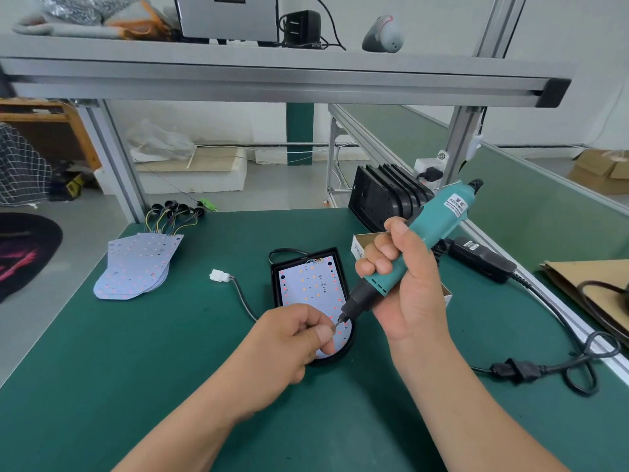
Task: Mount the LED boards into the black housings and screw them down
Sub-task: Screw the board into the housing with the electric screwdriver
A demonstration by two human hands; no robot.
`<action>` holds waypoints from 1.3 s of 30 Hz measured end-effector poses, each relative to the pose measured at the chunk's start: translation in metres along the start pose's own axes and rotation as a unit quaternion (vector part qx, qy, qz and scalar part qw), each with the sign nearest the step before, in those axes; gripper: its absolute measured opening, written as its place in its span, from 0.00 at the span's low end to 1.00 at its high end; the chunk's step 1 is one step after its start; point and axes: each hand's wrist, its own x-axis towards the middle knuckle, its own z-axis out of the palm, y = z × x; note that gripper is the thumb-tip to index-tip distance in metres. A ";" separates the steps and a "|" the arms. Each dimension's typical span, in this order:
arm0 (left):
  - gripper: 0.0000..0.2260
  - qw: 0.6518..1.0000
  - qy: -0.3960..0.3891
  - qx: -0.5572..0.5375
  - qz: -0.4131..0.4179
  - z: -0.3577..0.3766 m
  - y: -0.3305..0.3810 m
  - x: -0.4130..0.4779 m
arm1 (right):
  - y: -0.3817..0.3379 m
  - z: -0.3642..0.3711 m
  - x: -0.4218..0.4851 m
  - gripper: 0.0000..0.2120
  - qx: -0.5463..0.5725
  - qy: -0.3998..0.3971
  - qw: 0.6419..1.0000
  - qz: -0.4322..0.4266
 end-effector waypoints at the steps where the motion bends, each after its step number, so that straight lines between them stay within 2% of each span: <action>1: 0.08 1.000 -0.007 -0.011 -0.001 0.000 0.000 0.000 | 0.000 -0.001 0.000 0.06 0.006 0.004 1.000 0.001; 13: 0.06 0.997 -0.035 -0.068 -0.033 0.001 0.004 -0.003 | 0.004 -0.005 0.001 0.04 0.045 0.052 0.998 0.015; 18: 0.10 0.996 -0.032 -0.068 -0.046 0.002 0.009 -0.004 | 0.008 -0.003 -0.001 0.05 0.046 0.045 0.998 0.020; 29: 0.14 0.995 0.022 -0.083 -0.051 -0.011 0.007 0.002 | 0.010 -0.005 0.000 0.05 0.064 0.044 0.997 0.023; 31: 0.12 0.997 0.063 -0.024 -0.035 -0.013 0.004 0.005 | 0.010 -0.006 0.000 0.05 0.060 0.048 0.997 0.019; 32: 0.10 0.994 0.097 0.046 -0.018 -0.015 0.001 0.007 | 0.009 -0.006 0.000 0.05 0.057 0.050 0.997 0.017; 34: 0.06 0.969 0.151 0.196 0.016 -0.019 -0.006 0.011 | 0.008 -0.007 0.002 0.06 0.046 0.053 0.997 0.010; 36: 0.02 0.943 0.172 0.284 0.018 -0.021 -0.010 0.013 | 0.007 -0.009 0.003 0.06 0.032 0.058 0.998 0.003; 39: 0.08 0.912 0.195 0.361 0.020 -0.020 -0.010 0.020 | 0.007 -0.010 0.004 0.06 0.010 0.057 0.998 -0.011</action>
